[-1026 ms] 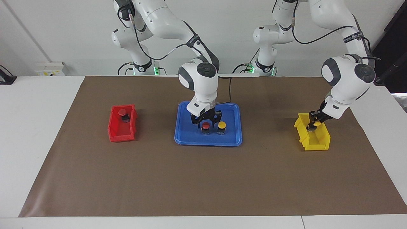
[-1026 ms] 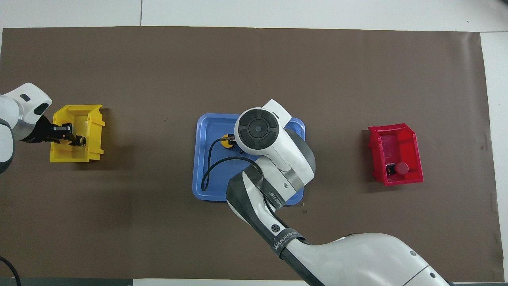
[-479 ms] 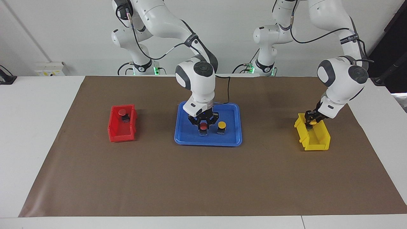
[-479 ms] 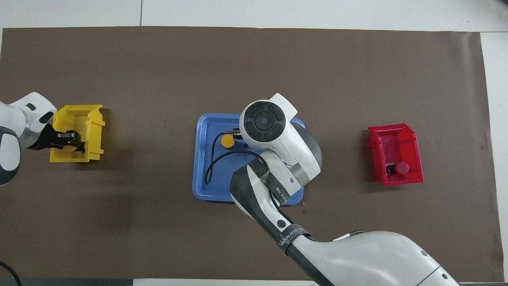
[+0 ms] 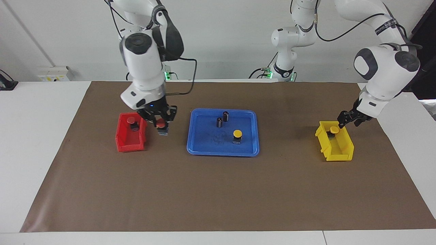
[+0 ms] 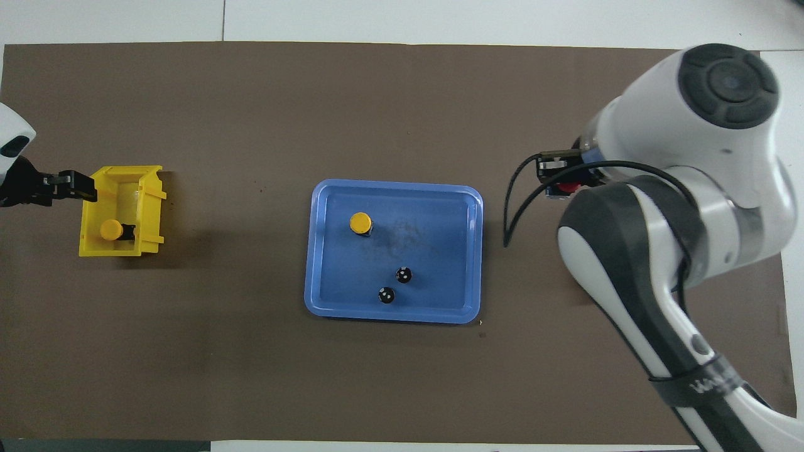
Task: Sort red and yellow buttons by color
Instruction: 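Drop the red button into the red bin while the left gripper reaches the tray, then grasp the remaining yellow button on the tray with the left gripper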
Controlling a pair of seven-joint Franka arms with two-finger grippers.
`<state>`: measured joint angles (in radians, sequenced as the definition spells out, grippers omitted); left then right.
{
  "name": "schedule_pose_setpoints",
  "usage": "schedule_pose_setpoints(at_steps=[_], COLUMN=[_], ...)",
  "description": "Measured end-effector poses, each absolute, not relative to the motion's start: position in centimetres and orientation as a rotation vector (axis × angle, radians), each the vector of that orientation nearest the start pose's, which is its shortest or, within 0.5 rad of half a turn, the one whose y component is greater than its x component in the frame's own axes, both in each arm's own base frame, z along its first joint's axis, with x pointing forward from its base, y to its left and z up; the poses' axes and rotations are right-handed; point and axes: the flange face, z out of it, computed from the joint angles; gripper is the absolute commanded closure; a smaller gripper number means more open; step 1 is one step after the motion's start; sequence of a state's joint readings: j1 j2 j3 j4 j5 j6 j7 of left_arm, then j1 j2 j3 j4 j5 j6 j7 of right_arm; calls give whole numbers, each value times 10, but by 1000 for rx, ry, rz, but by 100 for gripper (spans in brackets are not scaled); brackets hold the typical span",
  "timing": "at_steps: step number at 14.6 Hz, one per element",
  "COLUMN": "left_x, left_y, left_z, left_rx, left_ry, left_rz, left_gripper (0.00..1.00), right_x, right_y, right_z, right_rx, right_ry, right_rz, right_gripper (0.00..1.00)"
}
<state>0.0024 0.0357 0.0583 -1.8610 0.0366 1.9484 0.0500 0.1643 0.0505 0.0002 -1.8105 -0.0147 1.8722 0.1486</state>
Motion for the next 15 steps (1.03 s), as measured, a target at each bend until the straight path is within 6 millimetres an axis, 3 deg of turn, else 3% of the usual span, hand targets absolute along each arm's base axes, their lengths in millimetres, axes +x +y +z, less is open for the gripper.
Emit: schedule_pose_setpoints(at_steps=[2,4,6,8,10,11,13,15], left_x=[565,547,534,531,537,542,550,554], left_y=[18,4,-2,-13,-39,-63,-136,-204], left_z=[534,561,586,602,598,589,552,507], left_rx=[-3102,-3104,-3103,-3099,-3124,-3143,-3172,-3204], left_ry=[53,89,133,191,77,-42,-122,-65], left_rz=[-114,-106,-97,-115,-200,-270,-313,-277], left_gripper=[0,0,0,0,0,0,0,0], right_x=[558,547,537,529,526,523,520,518], right_y=[31,-8,-27,-26,-24,-23,-24,-24], right_z=[491,466,440,423,410,404,392,381], right_rx=[-3142,-3136,-3132,-3118,-3094,-3092,-3094,-3096], right_ry=[-48,-102,-133,-124,-100,-95,-91,-90], right_rz=[18,11,-4,8,-7,-14,-33,-50], right_gripper=[81,81,81,81,81,81,81,81])
